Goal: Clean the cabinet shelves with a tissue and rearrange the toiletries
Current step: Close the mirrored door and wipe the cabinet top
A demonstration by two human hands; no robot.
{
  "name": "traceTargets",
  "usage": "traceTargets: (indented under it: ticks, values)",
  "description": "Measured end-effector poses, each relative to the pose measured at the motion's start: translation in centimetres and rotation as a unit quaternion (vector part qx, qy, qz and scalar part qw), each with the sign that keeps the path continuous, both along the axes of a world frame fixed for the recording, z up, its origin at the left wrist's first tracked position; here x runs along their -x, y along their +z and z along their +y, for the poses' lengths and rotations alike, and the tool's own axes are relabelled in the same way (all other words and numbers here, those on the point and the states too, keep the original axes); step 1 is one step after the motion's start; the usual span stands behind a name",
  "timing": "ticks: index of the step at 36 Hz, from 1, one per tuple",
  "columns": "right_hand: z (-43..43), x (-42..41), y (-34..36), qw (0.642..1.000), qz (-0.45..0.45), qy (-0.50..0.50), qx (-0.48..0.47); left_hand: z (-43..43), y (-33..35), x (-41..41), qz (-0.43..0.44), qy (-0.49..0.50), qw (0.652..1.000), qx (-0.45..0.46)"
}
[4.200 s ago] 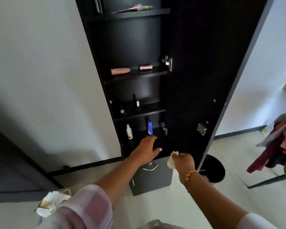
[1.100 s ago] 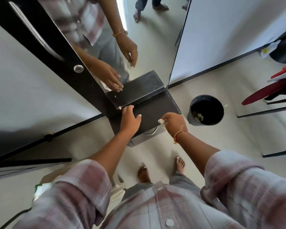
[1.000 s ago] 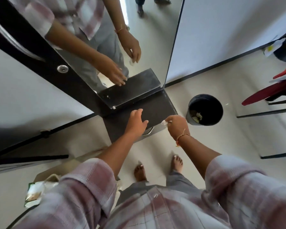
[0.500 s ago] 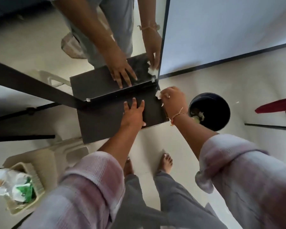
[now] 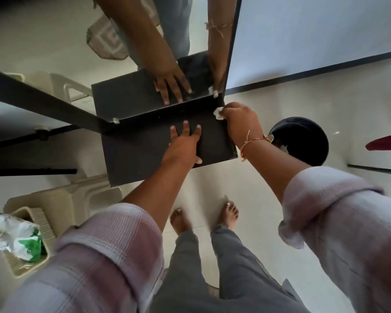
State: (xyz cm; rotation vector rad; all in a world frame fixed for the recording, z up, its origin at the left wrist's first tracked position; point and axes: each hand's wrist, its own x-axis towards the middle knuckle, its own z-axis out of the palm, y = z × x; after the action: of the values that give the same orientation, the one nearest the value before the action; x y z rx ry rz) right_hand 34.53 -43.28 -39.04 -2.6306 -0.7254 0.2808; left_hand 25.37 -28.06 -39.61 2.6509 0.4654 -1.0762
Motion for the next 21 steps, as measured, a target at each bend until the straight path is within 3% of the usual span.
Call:
traceTargets:
  ticks: [4,8,13,21]
  values:
    - [-2.1,3.3,-0.2,0.999,0.006,0.045,0.029,-0.2,0.3,0.3,-0.009,0.005,1.0,0.003]
    - [-4.7,8.4,-0.1,0.999,0.003,0.025,0.024,-0.4,0.9,0.6,-0.016,0.005,1.0,0.0]
    - [-6.9,13.0,-0.2,0.996,0.083,0.017,0.028,-0.6,1.2,0.9,-0.021,-0.002,1.0,-0.012]
    - [-4.2,7.8,1.9,0.996,-0.011,-0.059,-0.065,-0.6,1.6,0.5,-0.016,-0.022,0.999,-0.029]
